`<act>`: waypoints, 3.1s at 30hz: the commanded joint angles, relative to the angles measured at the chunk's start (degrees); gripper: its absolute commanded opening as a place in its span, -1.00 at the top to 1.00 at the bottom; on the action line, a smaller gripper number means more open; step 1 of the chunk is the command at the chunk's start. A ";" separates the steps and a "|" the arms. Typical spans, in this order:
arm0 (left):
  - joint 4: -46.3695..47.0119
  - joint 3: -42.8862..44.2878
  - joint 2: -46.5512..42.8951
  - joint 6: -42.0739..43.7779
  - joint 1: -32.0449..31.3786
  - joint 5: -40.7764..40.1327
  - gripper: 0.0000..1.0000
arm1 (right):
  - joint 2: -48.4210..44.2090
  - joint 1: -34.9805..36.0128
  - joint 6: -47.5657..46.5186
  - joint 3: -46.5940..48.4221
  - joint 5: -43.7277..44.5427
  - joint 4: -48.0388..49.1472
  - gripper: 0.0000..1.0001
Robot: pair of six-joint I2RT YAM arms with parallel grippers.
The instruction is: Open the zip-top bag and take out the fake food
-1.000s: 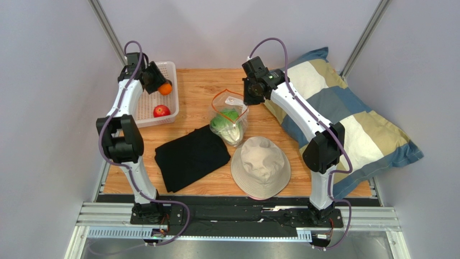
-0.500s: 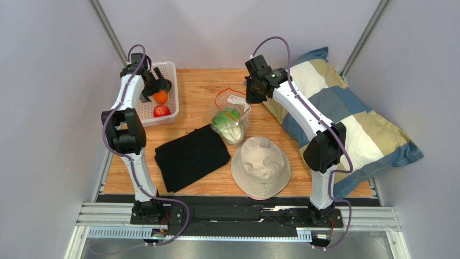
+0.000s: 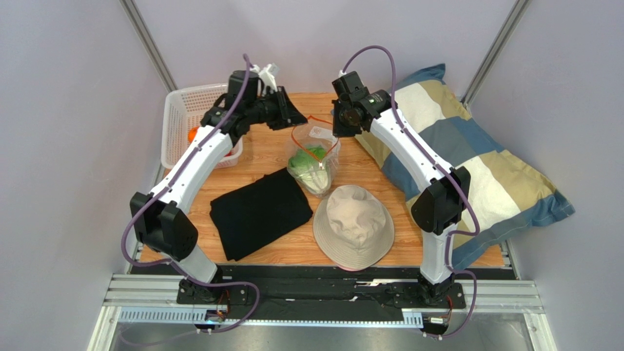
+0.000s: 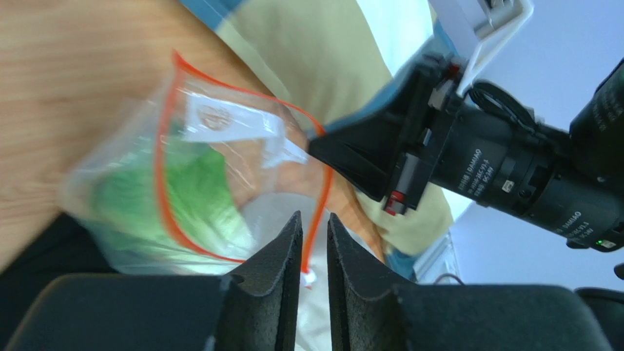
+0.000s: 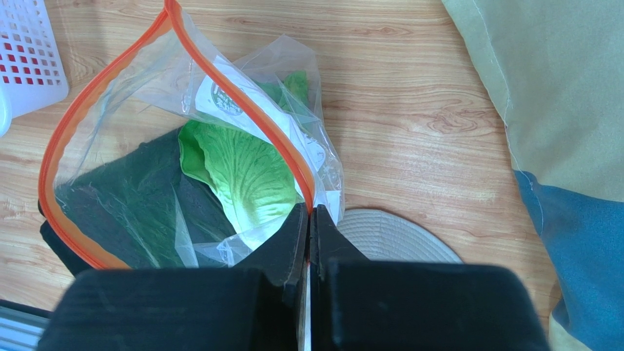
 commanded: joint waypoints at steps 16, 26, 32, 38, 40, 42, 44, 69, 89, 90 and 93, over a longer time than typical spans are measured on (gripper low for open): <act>-12.83 11.86 18.86 -4.83 -12.29 -17.55 0.48 | -5.37 4.59 8.77 -1.80 5.28 4.94 1.00; -14.51 4.66 16.59 1.41 -12.99 -21.33 -0.38 | -5.28 4.68 9.84 -3.12 4.57 5.12 1.00; -13.62 0.00 15.61 1.77 -13.34 -21.07 -0.46 | -5.81 4.68 9.92 -6.19 3.26 6.08 1.00; -13.80 0.86 19.56 1.15 -13.34 -19.84 -0.55 | -5.81 4.77 10.10 -7.78 1.59 6.70 1.00; -13.80 1.48 20.71 0.89 -13.34 -19.66 -0.72 | -5.72 4.86 9.84 -7.61 1.32 6.70 1.00; -13.80 2.10 22.29 0.80 -13.25 -19.75 -0.74 | -5.63 4.86 9.84 -7.60 0.88 6.53 1.00; -15.19 2.54 23.43 0.36 -13.25 -21.50 -0.75 | -5.55 4.86 9.49 -7.60 0.97 6.35 1.00; -12.21 5.26 21.07 7.39 -8.87 -17.39 1.00 | -9.32 1.01 4.48 -9.27 -6.12 6.08 -0.34; 9.13 6.06 19.40 -13.61 2.30 16.90 1.00 | -20.32 -6.48 -5.80 -39.33 -35.32 37.37 -0.65; 9.40 5.80 19.13 -14.48 2.30 17.16 1.00 | -19.79 -6.22 -6.33 -39.51 -36.37 38.16 -0.65; 10.11 3.95 18.25 -15.28 2.30 17.69 1.00 | -18.03 -6.13 -8.88 -39.60 -35.60 40.45 -0.61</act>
